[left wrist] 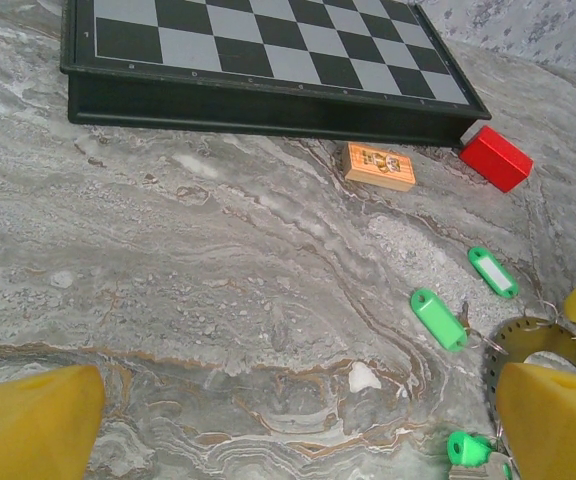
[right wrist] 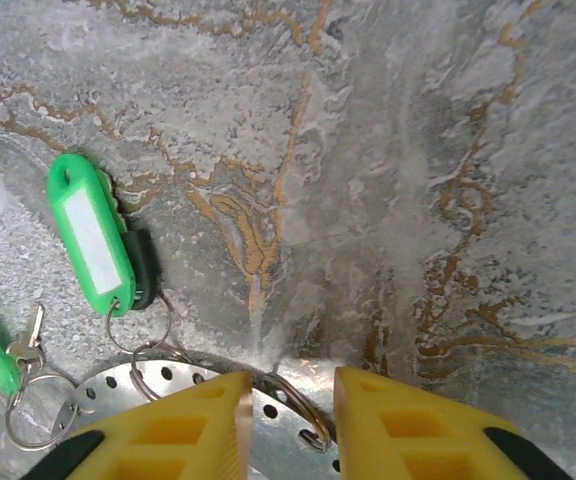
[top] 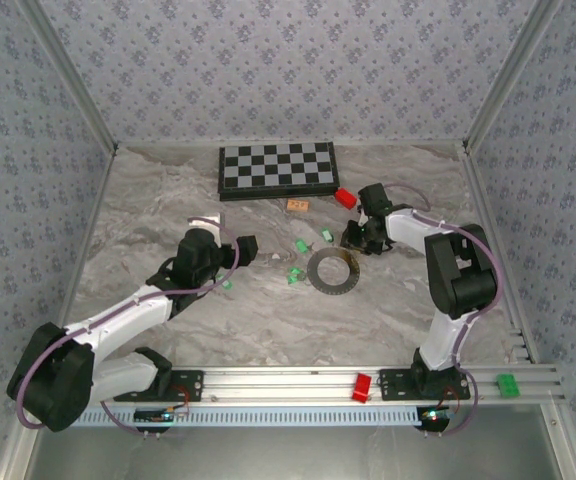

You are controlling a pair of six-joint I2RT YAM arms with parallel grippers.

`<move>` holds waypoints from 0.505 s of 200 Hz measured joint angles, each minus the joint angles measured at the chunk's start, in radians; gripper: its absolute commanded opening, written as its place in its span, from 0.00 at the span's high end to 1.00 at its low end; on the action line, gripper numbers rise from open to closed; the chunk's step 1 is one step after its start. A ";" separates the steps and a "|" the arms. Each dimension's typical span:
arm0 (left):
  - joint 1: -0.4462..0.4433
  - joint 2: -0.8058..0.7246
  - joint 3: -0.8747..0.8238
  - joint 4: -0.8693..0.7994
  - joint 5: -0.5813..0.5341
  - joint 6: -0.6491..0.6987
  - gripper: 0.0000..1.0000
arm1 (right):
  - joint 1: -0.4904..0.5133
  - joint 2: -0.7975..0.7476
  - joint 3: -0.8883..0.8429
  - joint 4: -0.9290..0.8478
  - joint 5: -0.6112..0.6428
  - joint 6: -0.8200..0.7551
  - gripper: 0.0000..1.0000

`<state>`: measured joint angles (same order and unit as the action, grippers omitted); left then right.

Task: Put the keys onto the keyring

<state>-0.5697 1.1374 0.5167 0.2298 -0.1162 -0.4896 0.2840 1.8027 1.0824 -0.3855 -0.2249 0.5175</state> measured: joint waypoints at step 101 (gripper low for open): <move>0.000 0.016 0.000 0.002 0.000 0.000 0.00 | 0.003 -0.006 -0.001 0.001 0.000 -0.031 1.00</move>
<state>-0.5701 1.1538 0.5167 0.2321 -0.1162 -0.4896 0.2871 1.7966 1.0813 -0.3843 -0.2249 0.4866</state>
